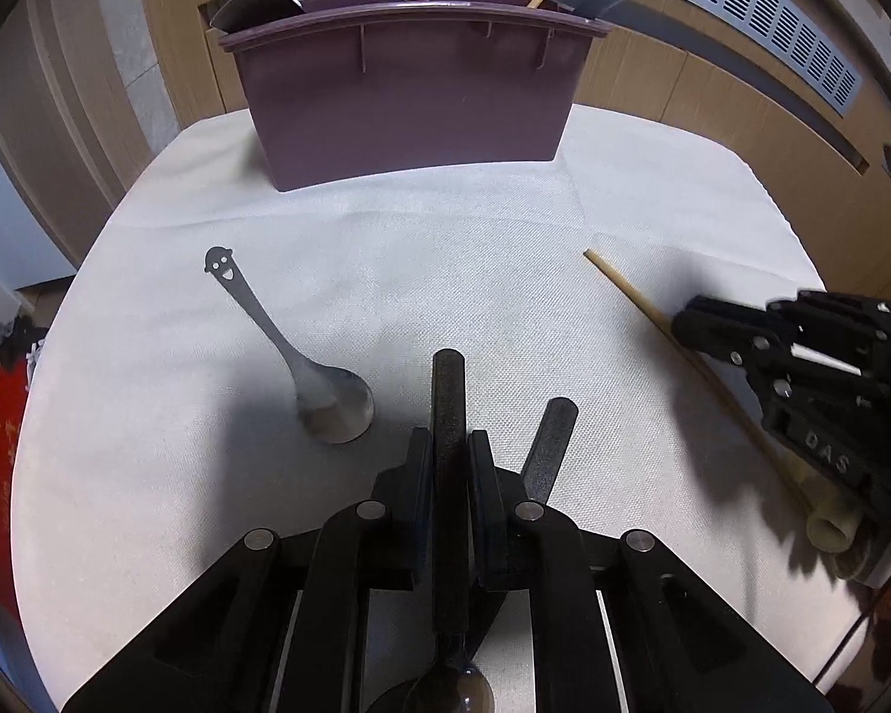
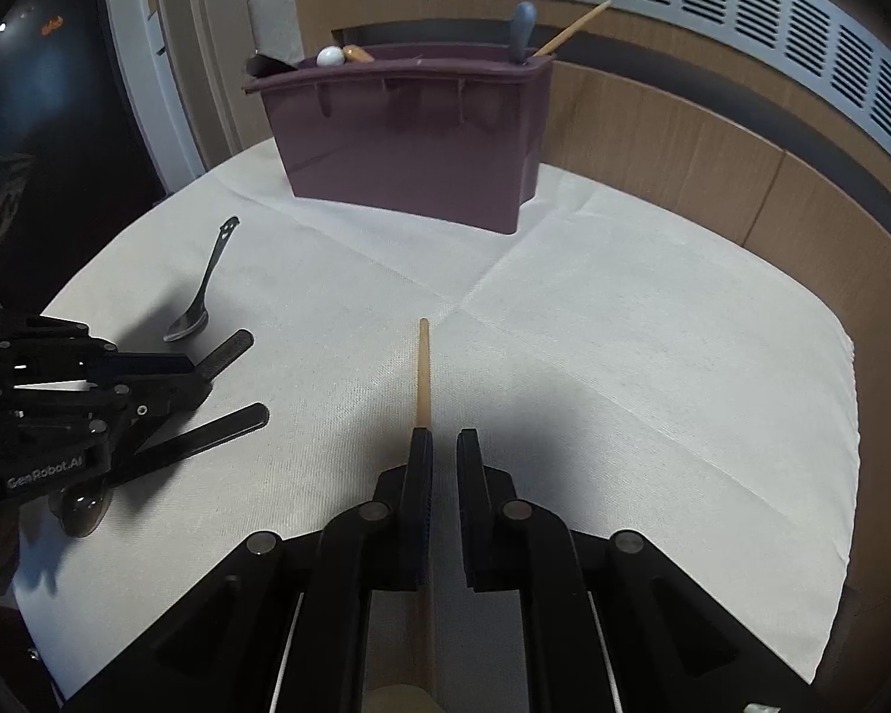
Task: Organize utensils
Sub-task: 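Grasp the metal spoon with the left tool while the right tool grasps a single wooden chopstick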
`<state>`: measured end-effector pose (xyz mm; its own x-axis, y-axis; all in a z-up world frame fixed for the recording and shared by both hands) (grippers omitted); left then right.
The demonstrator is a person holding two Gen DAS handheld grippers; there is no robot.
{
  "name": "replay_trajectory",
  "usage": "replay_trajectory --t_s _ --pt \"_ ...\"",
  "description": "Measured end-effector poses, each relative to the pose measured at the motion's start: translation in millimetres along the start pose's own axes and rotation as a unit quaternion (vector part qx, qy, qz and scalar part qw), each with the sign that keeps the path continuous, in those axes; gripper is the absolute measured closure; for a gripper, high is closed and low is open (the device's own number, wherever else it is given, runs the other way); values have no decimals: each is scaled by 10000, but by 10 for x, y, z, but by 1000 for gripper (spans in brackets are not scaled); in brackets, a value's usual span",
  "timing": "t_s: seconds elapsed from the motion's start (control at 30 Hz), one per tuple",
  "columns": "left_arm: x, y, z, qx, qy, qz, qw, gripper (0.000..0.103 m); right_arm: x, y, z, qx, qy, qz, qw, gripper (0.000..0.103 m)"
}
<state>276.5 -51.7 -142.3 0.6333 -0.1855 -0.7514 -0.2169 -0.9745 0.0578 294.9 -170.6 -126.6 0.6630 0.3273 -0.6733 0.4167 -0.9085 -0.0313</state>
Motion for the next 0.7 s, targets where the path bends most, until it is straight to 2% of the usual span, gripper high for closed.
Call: replay_trajectory --t_s 0.1,0.27,0.3,0.33,0.4,0.47,0.63,0.7 --pt "-2 3 11 13 -46 16 10000 90 119 -6 -24 118 -223 -80 9997 89" --pt "-19 -6 26 46 -135 108 9998 90 176 -66 -49 -101 -180 10 9998 87" --pt "-16 -8 25 39 -160 127 9998 90 178 -81 -47 -212 -154 52 9996 89" --pt "-14 -9 24 46 -198 142 9997 90 172 -105 -41 -351 -145 71 9993 98" --pt "-4 6 20 133 -273 153 9994 89 131 -116 -38 -304 -150 -36 9994 98" --pt "0 38 21 317 -374 151 9987 89 29 -92 -69 -159 11 -94 9998 98" --pt "56 57 -20 362 -743 246 9963 89 -174 -83 -141 -74 390 -56 9992 98" --pt "74 45 -48 259 -700 265 9969 90 -210 -108 -154 -92 504 3 9987 98"
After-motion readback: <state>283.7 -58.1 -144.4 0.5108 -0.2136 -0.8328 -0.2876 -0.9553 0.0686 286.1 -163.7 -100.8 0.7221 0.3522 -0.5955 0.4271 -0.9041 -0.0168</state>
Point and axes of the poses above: each gripper's, at about its wrist camera, not at the fingertips, and x roughly the way its jaws point, y to its right, z to its underside, the point moved 7 cm from there along x, roughly the way its jaws point, and after that the axes turned 11 degrees about y, right-handed, at the moved point
